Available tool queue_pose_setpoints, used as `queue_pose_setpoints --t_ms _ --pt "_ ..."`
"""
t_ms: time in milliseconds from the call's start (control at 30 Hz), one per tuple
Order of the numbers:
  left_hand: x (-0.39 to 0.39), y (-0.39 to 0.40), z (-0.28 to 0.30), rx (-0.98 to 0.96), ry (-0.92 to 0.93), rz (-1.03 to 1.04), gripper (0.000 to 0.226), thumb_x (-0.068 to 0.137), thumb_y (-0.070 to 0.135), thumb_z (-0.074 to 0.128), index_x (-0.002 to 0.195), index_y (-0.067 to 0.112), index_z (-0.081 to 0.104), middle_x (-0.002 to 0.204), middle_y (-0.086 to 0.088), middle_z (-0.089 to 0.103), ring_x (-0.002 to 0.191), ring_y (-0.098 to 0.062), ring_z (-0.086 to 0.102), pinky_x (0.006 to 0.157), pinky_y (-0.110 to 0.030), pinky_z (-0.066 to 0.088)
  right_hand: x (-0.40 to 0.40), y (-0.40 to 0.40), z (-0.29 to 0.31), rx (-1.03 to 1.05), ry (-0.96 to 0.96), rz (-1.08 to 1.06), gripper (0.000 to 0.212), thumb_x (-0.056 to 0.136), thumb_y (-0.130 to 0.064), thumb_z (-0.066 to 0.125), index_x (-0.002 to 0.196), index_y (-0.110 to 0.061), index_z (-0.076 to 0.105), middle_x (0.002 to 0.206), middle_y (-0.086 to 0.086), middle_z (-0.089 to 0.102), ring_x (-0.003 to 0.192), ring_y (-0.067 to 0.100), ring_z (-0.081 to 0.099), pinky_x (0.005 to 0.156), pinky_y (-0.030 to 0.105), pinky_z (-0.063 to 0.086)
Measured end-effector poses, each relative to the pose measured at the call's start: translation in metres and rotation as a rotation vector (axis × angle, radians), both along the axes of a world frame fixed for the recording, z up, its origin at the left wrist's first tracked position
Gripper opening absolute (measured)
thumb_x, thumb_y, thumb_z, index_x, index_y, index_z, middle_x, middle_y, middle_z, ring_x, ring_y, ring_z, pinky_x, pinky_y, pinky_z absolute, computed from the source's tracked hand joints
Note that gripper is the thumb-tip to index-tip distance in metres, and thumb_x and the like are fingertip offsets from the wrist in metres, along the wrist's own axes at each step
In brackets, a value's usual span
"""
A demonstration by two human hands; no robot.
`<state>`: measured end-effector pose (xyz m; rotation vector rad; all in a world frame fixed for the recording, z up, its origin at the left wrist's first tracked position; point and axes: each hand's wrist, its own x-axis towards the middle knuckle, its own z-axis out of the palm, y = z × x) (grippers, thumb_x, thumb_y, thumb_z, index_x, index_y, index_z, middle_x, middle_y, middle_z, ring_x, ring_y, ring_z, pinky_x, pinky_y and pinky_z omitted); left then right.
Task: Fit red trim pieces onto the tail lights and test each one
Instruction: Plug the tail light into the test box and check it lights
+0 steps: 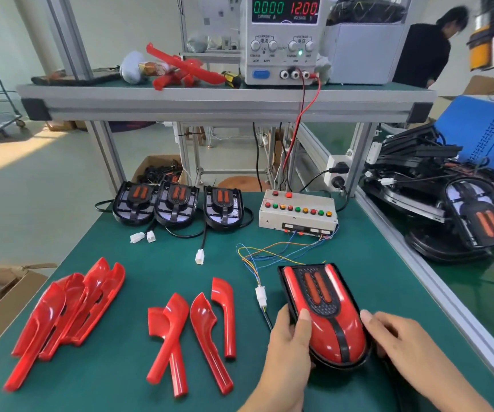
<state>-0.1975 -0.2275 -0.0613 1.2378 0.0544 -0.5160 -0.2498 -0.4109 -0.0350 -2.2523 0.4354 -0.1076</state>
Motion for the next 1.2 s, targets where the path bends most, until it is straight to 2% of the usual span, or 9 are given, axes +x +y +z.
queue_pose_setpoints --t_ms 133,233,367,467,533,667,767,1033,1200 --pt "0.004 0.001 -0.001 -0.055 -0.145 -0.026 0.028 0.108 0.035 0.044 0.126 0.042 0.065 0.131 0.008 0.068 0.127 -0.013 0.061 0.115 -0.046 0.040 0.008 0.010 0.005 0.225 -0.100 0.060 0.036 0.098 -0.053 0.045 0.090 -0.039 0.077 0.074 -0.024 0.071 0.069 -0.010 0.064 0.070 0.012 0.041" --pt "0.010 0.000 0.001 -0.071 -0.211 -0.059 0.032 0.108 0.039 0.041 0.133 0.044 0.059 0.138 0.010 0.063 0.133 -0.011 0.055 0.117 -0.044 0.036 0.015 0.011 -0.006 0.385 -0.158 0.112 0.040 0.104 -0.050 0.038 0.112 -0.040 0.076 0.112 -0.015 0.077 0.108 -0.002 0.069 0.095 0.026 0.043" --pt "0.027 0.001 0.011 0.089 -0.301 -0.107 0.035 0.109 0.042 0.038 0.137 0.033 0.058 0.132 0.021 0.064 0.127 0.002 0.055 0.114 -0.029 0.038 0.026 0.006 -0.030 0.497 -0.268 0.044 0.047 0.102 -0.057 0.042 0.113 -0.026 0.075 0.113 0.000 0.077 0.112 0.017 0.071 0.096 0.038 0.054" --pt "0.050 0.003 0.024 0.355 -0.363 0.092 0.024 0.106 0.038 0.044 0.108 0.024 0.064 0.092 0.023 0.065 0.089 0.009 0.059 0.081 -0.001 0.038 0.033 0.002 -0.044 0.512 -0.332 -0.033 0.067 0.088 -0.077 0.051 0.107 -0.016 0.074 0.106 0.014 0.075 0.099 0.021 0.070 0.093 0.032 0.052" --pt "0.072 0.003 0.035 0.480 -0.429 0.204 0.018 0.104 0.033 0.048 0.110 0.027 0.064 0.090 0.023 0.063 0.085 0.016 0.057 0.072 0.001 0.037 0.035 0.000 -0.050 0.511 -0.359 -0.062 0.069 0.085 -0.079 0.051 0.110 -0.019 0.074 0.106 0.009 0.076 0.102 0.019 0.071 0.095 0.034 0.053" --pt "0.130 -0.008 0.054 0.700 -0.604 0.158 0.031 0.103 0.016 0.046 0.128 0.014 0.063 0.121 -0.001 0.068 0.114 -0.016 0.061 0.097 -0.024 0.045 0.037 -0.001 -0.054 0.555 -0.393 -0.077 0.062 0.091 -0.072 0.050 0.118 -0.021 0.073 0.113 0.004 0.077 0.111 0.021 0.071 0.093 0.030 0.055" --pt "0.172 -0.016 0.057 0.897 -0.707 0.026 0.043 0.101 0.006 0.042 0.142 0.008 0.053 0.136 -0.016 0.057 0.126 -0.032 0.053 0.107 -0.041 0.041 0.040 -0.004 -0.059 0.602 -0.402 -0.094 0.064 0.092 -0.070 0.052 0.121 -0.016 0.072 0.112 0.009 0.077 0.111 0.030 0.071 0.094 0.041 0.056" --pt "0.235 -0.026 0.057 1.299 -0.966 -0.277 0.056 0.095 0.003 0.044 0.151 0.004 0.036 0.162 -0.014 0.025 0.140 -0.039 0.032 0.114 -0.045 0.033 0.043 -0.003 -0.058 0.646 -0.400 -0.127 0.068 0.084 -0.080 0.055 0.121 -0.025 0.074 0.111 0.007 0.078 0.109 0.024 0.073 0.095 0.038 0.056" --pt "0.244 -0.030 0.048 1.344 -0.940 -0.241 0.047 0.092 0.004 0.045 0.139 -0.003 0.043 0.144 -0.022 0.041 0.131 -0.039 0.038 0.112 -0.042 0.032 0.040 0.000 -0.052 0.630 -0.411 -0.108 0.042 0.105 -0.042 0.043 0.114 -0.019 0.076 0.108 0.009 0.078 0.110 0.034 0.070 0.102 0.048 0.053"
